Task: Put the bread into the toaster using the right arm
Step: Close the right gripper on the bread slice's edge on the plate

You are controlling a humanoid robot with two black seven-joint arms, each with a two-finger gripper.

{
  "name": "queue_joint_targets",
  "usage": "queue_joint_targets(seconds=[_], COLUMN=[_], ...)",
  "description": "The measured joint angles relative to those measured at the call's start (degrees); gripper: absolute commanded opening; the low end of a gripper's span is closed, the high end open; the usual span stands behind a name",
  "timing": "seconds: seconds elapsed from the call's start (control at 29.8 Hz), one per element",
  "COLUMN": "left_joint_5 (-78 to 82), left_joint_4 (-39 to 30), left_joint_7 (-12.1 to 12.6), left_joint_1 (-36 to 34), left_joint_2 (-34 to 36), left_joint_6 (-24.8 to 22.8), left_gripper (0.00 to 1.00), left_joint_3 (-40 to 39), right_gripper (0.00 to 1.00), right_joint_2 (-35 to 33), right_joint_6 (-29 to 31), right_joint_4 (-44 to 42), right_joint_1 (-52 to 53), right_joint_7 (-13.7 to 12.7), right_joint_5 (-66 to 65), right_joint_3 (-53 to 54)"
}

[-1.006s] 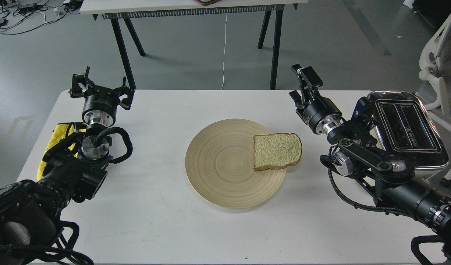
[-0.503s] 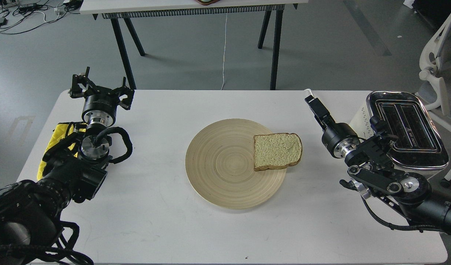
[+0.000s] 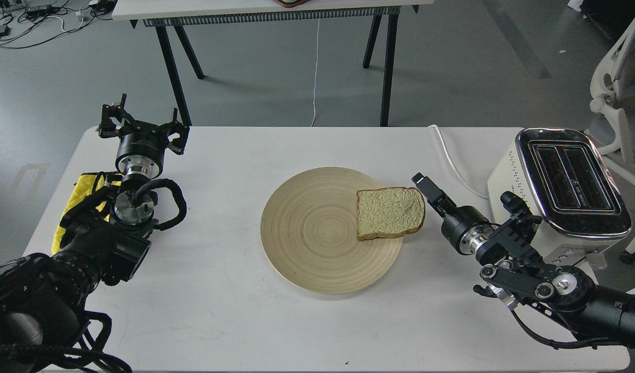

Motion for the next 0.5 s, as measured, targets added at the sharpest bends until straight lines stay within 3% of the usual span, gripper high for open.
queue_joint_targets(seconds=[0.17,0.27,0.37,0.5], left_joint_5=[0.0,0.0,0.0,0.0], left_joint_4=[0.0,0.0,0.0,0.0], left_joint_7=[0.0,0.0,0.0,0.0], left_joint_1=[0.0,0.0,0.0,0.0], left_joint_2=[0.0,0.0,0.0,0.0], left_joint_6=[0.0,0.0,0.0,0.0], left_gripper=[1.00,1.00,1.00,1.00], left_joint_3=[0.0,0.0,0.0,0.0], right_gripper=[0.68,0.47,0.34,0.00], right_joint_2=[0.3,0.3,0.3,-0.1], right_joint_6=[0.0,0.0,-0.2,-0.9], right_joint_4=[1.8,2.2,2.8,3.1], right_joint_1=[-1.0,-1.6,-2.1,-2.3], right_joint_7=[-0.1,-0.1,0.0,0.3], right_joint_5=[-0.9,-2.0,-2.4,-2.4], right_joint_3=[-0.2,-0.2,-0.1,0.1])
